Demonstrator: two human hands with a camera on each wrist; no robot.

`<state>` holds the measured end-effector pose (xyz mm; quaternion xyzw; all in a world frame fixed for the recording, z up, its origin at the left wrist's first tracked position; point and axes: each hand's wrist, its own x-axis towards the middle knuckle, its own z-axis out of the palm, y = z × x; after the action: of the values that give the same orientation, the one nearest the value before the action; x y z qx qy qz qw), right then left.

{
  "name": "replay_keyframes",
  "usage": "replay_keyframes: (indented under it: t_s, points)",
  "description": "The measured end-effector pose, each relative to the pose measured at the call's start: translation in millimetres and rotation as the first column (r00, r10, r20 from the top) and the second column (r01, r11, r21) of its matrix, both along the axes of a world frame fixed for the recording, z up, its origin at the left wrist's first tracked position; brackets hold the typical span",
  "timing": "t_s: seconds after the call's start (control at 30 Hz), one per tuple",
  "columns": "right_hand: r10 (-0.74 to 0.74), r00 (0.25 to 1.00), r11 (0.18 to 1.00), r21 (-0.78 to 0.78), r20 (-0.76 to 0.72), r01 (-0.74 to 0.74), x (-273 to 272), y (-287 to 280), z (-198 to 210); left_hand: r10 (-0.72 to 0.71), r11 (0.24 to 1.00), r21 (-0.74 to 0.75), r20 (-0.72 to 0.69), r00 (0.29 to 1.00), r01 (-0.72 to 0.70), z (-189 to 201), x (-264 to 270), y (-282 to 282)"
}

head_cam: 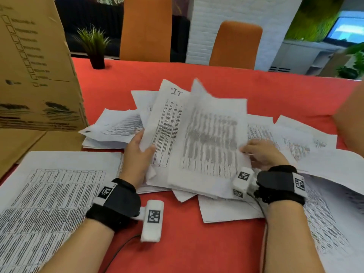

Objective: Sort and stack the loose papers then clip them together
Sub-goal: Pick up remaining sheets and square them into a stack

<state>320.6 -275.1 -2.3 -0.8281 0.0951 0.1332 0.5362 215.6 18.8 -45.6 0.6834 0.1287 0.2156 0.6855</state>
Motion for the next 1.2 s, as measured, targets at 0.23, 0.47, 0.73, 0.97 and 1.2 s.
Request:
replay_keyframes:
  t_s: [0.23,0.47,0.73,0.97,1.2]
  points:
    - [0.219,0.972,0.971,0.113,-0.088,-0.209,-4.7,50.7,-2.0,-0.179,0.974,-0.143,0.001,0.984,0.177,8.8,-5.7,-7.5]
    - [-0.090,0.946,0.981,-0.134,0.312,0.138,6.0,15.7,-8.0,-0.001,0.934,-0.354,-0.157,0.988,-0.055,2.8,2.5,6.1]
    - [0.202,0.979,0.863,-0.469,-0.016,-0.186,4.1,-2.2,-13.9,-0.131,0.987,-0.119,-0.204,0.970,0.109,-0.5,-3.1,1.2]
    - [0.282,0.959,0.945,-0.166,-0.022,-0.282,6.7,44.1,-9.5,-0.058,0.874,-0.481,0.046,0.997,0.073,9.2,-0.7,-0.2]
    - [0.003,0.978,0.991,-0.134,0.207,0.025,10.7,15.8,-7.4,-0.018,0.985,-0.172,-0.119,0.993,-0.003,-3.1,2.7,1.2]
